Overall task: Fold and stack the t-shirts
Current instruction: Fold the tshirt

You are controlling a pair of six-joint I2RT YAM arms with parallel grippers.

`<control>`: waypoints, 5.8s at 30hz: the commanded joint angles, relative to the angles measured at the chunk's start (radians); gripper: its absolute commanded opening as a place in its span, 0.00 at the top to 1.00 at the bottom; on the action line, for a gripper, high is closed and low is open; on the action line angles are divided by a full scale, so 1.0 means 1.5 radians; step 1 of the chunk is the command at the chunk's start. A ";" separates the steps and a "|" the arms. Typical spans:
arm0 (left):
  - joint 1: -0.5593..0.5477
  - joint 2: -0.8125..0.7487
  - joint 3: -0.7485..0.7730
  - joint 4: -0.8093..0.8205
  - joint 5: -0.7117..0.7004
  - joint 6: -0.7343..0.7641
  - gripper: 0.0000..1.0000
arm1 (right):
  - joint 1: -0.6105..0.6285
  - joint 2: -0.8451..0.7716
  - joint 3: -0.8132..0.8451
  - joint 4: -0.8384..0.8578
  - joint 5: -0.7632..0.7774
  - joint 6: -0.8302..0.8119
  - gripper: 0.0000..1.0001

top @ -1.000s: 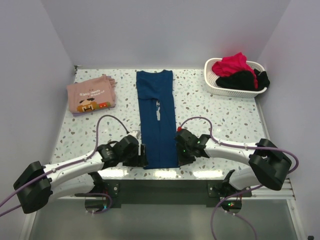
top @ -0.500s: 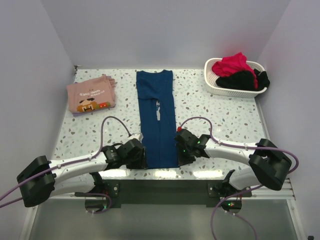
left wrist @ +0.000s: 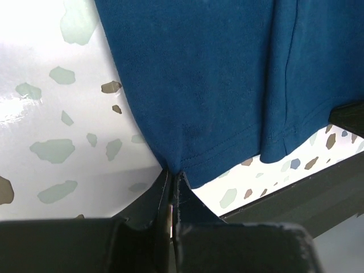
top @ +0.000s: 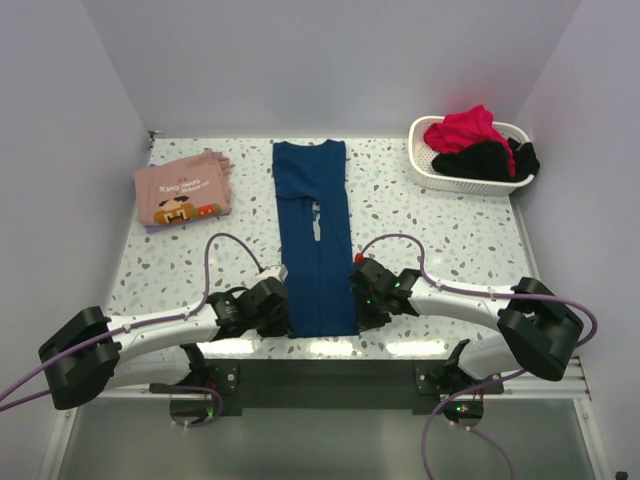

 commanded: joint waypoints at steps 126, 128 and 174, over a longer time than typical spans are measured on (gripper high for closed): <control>0.385 0.280 0.173 0.239 0.121 0.309 0.25 | -0.267 0.322 0.359 0.067 -0.112 -0.205 0.42; 0.378 0.286 0.173 0.240 0.120 0.308 0.29 | -0.265 0.323 0.354 0.069 -0.110 -0.202 0.43; 0.338 -0.059 0.129 0.043 0.292 0.318 1.00 | -0.191 -0.009 0.251 -0.180 -0.073 -0.238 1.00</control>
